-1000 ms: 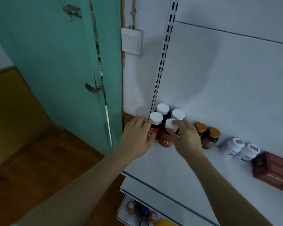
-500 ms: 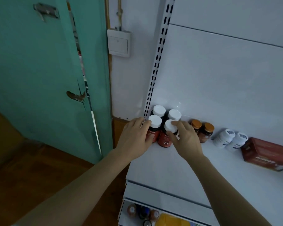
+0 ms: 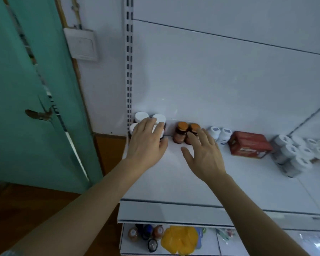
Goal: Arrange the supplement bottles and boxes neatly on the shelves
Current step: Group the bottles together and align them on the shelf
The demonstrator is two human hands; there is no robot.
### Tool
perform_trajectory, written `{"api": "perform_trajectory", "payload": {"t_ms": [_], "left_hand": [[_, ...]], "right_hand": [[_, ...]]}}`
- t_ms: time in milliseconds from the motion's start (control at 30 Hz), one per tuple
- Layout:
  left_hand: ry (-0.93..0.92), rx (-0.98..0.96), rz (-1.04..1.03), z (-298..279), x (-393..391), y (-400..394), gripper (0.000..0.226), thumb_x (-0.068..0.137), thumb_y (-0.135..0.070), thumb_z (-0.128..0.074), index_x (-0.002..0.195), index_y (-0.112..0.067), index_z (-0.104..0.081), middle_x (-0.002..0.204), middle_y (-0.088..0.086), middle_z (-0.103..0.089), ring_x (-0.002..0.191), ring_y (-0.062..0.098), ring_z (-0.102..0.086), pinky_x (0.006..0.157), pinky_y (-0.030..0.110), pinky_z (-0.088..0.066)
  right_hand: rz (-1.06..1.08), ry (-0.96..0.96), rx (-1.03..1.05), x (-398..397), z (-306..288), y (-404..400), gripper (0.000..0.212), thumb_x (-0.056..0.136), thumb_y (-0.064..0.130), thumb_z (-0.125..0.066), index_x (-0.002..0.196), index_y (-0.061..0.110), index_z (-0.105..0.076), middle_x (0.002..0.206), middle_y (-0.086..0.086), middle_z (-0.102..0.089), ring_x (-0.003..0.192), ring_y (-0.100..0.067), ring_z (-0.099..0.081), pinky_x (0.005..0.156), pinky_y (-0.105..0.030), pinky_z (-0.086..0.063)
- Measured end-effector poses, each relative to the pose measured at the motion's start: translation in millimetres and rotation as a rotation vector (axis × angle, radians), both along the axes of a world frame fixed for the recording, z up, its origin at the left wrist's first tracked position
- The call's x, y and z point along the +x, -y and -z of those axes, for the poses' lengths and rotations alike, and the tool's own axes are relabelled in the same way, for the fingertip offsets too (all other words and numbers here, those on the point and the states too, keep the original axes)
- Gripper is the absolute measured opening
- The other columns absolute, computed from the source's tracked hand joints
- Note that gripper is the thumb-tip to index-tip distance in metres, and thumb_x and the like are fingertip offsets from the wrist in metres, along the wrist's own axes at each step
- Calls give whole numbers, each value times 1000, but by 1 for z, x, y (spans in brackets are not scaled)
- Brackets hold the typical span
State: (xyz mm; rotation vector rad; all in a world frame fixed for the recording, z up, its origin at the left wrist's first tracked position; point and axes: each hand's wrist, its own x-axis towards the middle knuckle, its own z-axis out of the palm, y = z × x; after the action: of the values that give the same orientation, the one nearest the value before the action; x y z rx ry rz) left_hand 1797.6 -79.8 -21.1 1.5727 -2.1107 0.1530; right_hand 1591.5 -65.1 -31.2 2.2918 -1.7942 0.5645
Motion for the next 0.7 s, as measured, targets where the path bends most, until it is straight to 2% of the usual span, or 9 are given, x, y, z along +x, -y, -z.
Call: {"api": "perform_trajectory", "payload": {"t_ms": [100, 233, 333, 700], "left_hand": [[5, 0, 71, -9, -43, -5, 42, 93, -38, -51, 127, -14, -53, 128, 6, -51, 121, 27, -46, 99, 40, -40], [16, -2, 191, -16, -122, -17, 40, 92, -35, -50, 126, -13, -53, 128, 4, -51, 120, 27, -47, 100, 40, -38], [7, -2, 273, -17, -197, -36, 46, 94, -35, -51, 133, -11, -51, 138, 7, -49, 130, 28, -42, 105, 40, -36], [6, 6, 552, -21, -483, -111, 51, 96, -40, -48, 139, -13, -48, 146, 8, -45, 138, 27, -35, 113, 43, -29]], "right_hand": [[102, -46, 32, -42, -6, -22, 57, 95, 49, -48, 140, 13, -48, 147, -16, -44, 140, -35, -34, 112, -49, -34], [211, -34, 8, -113, -12, -61, 58, 96, 49, -47, 139, 10, -49, 145, -18, -47, 139, -37, -37, 112, -50, -34], [310, -40, 30, -177, -14, -98, 61, 96, 51, -44, 143, 12, -45, 147, -17, -44, 140, -35, -35, 113, -49, -32], [656, -33, 108, -437, -17, -222, 72, 96, 64, -23, 152, 19, -24, 159, -10, -24, 149, -28, -16, 120, -44, -18]]}}
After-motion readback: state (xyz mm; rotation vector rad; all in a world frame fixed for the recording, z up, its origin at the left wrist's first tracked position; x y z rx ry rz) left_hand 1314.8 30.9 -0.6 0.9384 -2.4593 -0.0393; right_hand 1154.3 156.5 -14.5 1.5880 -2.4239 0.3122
